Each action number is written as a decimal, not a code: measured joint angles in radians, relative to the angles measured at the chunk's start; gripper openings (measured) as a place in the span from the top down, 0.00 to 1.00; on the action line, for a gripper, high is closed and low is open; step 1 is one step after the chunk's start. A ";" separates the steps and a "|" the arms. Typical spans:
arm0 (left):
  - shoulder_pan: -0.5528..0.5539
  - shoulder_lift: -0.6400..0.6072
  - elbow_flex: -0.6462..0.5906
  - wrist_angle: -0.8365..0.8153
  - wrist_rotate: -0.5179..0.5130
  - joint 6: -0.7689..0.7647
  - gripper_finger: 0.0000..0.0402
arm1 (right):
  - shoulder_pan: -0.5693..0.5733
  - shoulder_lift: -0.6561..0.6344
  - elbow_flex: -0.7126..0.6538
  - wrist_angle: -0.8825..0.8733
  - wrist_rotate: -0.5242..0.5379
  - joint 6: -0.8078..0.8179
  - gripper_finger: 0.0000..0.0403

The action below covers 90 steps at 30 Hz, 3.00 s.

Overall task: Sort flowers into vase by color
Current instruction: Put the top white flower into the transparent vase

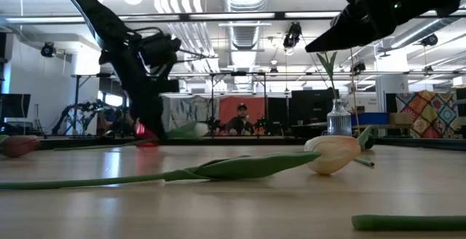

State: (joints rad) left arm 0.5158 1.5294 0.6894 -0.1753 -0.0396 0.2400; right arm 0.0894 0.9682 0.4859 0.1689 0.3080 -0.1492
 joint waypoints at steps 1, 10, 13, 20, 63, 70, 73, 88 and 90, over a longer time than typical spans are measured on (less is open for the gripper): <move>0.000 -0.007 0.000 0.025 0.032 -0.015 0.97 | -0.004 0.016 -0.001 0.016 -0.001 -0.013 0.98; -0.004 -0.032 -0.053 0.515 0.312 -0.134 0.99 | -0.109 0.253 -0.013 0.420 -0.133 -0.099 0.98; -0.006 -0.033 -0.089 0.704 0.368 -0.181 0.99 | -0.163 0.347 -0.011 0.578 -0.133 -0.083 0.98; -0.021 -0.032 -0.148 1.002 0.402 -0.194 1.00 | -0.253 0.553 0.053 0.866 -0.157 0.019 0.94; -0.073 -0.032 -0.143 1.191 0.411 -0.136 0.93 | -0.294 0.761 0.433 0.877 -0.183 0.179 0.93; -0.074 -0.032 -0.147 1.197 0.375 -0.147 0.80 | -0.300 0.715 0.431 0.827 -0.178 0.103 0.96; -0.074 -0.031 -0.148 1.196 0.358 -0.147 0.73 | -0.312 0.662 0.430 0.755 -0.174 0.084 0.97; -0.074 0.009 -0.150 1.226 0.344 -0.036 0.53 | -0.334 0.157 0.356 0.145 0.160 0.046 0.97; -0.074 0.009 -0.150 1.246 0.345 -0.026 0.53 | -0.335 0.070 0.356 0.053 0.227 0.072 0.97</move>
State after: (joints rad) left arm 0.4423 1.5383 0.5392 1.0702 0.3050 0.2140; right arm -0.2451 1.0380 0.8419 0.2218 0.5353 -0.0767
